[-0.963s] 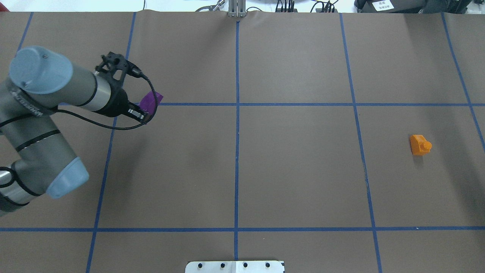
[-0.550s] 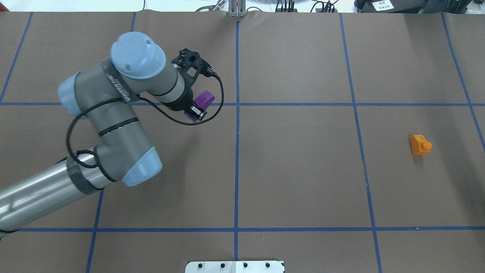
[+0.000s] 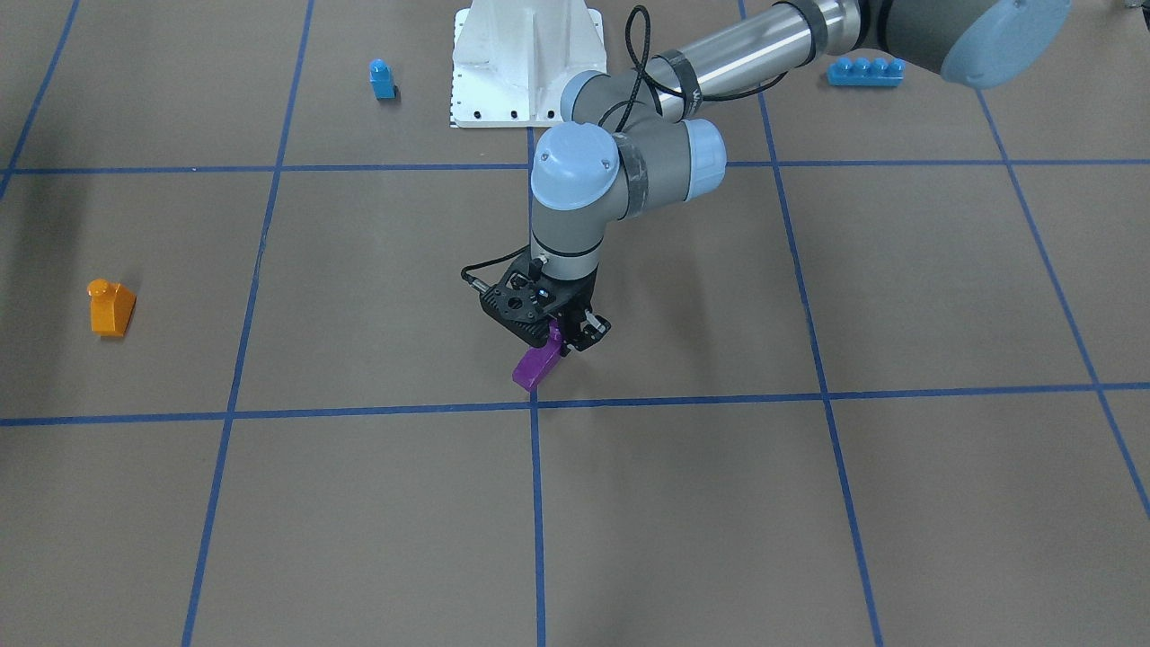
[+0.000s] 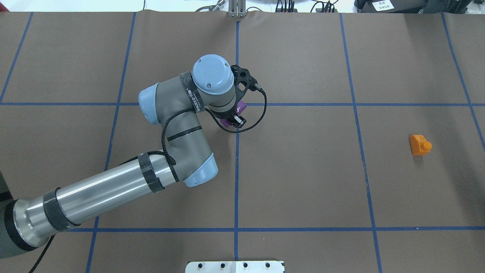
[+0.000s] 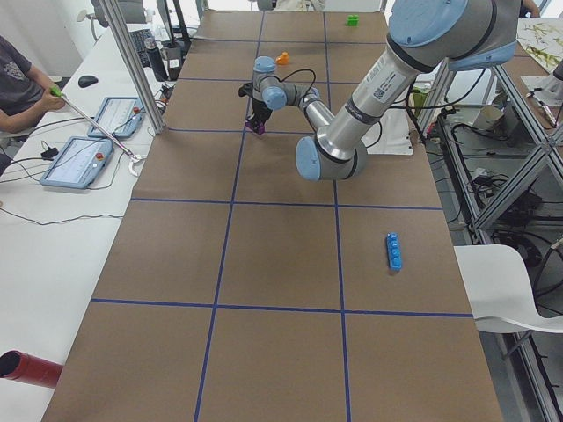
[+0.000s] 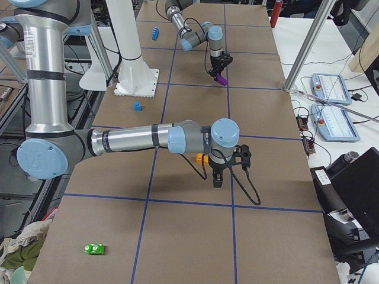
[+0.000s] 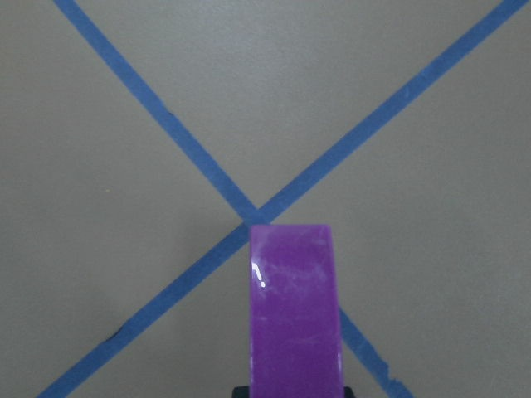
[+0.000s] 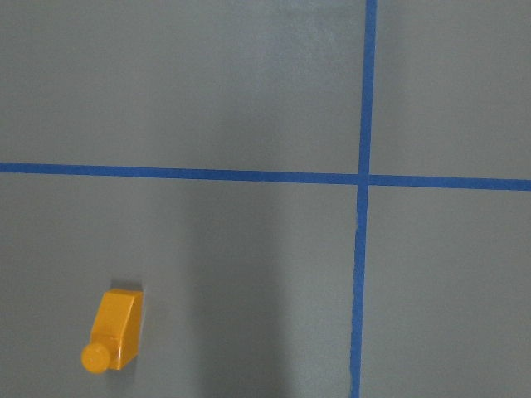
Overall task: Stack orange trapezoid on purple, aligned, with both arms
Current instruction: 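Carry the purple block with the left gripper toward the table center, then set the purple block down, open and raise the left gripper, then lower the right gripper onto the orange trapezoid block and close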
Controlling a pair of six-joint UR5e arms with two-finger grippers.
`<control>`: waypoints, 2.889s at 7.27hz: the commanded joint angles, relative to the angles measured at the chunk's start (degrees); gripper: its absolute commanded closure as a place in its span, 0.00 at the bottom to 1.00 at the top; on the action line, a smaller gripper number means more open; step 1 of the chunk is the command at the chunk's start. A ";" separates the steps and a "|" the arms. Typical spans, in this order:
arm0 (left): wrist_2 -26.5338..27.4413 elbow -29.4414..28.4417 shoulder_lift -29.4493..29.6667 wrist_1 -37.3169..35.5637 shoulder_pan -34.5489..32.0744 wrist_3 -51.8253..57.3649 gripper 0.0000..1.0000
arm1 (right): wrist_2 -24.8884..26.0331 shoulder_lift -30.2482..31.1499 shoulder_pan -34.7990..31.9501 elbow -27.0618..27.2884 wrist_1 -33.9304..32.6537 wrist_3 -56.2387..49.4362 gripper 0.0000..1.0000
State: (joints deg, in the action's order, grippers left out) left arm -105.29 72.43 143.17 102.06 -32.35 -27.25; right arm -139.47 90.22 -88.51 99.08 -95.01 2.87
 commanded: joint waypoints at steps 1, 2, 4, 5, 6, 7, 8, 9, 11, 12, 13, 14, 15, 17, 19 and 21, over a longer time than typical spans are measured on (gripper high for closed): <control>0.09 -1.94 1.32 0.33 0.71 0.09 1.00 | -0.01 -0.05 0.00 -0.12 0.00 0.21 0.00; 0.09 -2.29 1.85 0.33 0.89 0.00 1.00 | -0.01 -0.05 0.00 -0.29 0.00 0.21 0.00; 0.00 -5.44 4.83 0.42 1.15 0.00 0.69 | -0.01 -0.83 0.00 -0.82 0.00 0.21 0.00; 0.09 -5.54 4.84 0.51 1.06 0.09 0.41 | 0.08 -0.92 0.00 -1.00 0.00 0.21 0.00; 1.57 -5.63 4.75 0.51 1.15 0.09 0.27 | 0.08 -1.27 0.00 -1.08 0.00 0.21 0.00; 3.24 -5.81 4.67 0.51 1.59 0.61 0.27 | 0.08 -1.36 0.00 -1.17 0.00 0.21 0.00; 3.34 -5.81 4.75 0.51 1.42 2.36 0.27 | 0.08 -1.36 0.00 -1.17 0.00 0.21 0.00; 3.17 -5.63 4.93 1.12 0.98 2.03 0.15 | -0.01 -1.63 0.00 -1.09 0.00 0.21 0.00; 2.20 -4.67 5.28 1.13 -1.03 1.32 0.00 | 0.08 -1.89 0.17 -0.47 0.09 0.29 0.00; -1.46 -3.19 5.28 0.95 -2.35 1.15 0.00 | 0.25 -2.76 1.48 -0.12 0.17 1.51 0.00; -3.32 -1.61 5.11 -0.53 -3.84 -1.20 0.00 | 0.34 -2.86 3.67 0.93 0.26 5.88 0.00; -3.51 0.06 5.10 -4.37 -5.08 -1.31 0.00 | 1.12 -2.42 7.09 2.68 2.79 11.49 0.00; -4.30 3.21 4.84 -6.85 -6.48 -1.32 0.00 | 3.74 -1.90 10.43 2.95 8.56 21.03 0.00; -10.09 6.04 2.75 -8.54 -11.48 -1.32 0.00 | 7.43 4.58 18.16 3.31 26.12 35.75 0.00; -13.86 10.79 -2.35 -10.98 -16.75 1.65 0.00 | 9.21 6.36 23.97 3.31 27.69 38.35 0.00; -14.06 13.87 -4.91 -11.62 -17.13 3.17 0.00 | 11.14 6.37 28.19 2.61 27.69 38.97 0.00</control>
State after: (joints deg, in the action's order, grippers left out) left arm -118.92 84.54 139.74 90.98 -48.85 -24.93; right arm -129.82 96.42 -63.13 102.06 -67.51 41.38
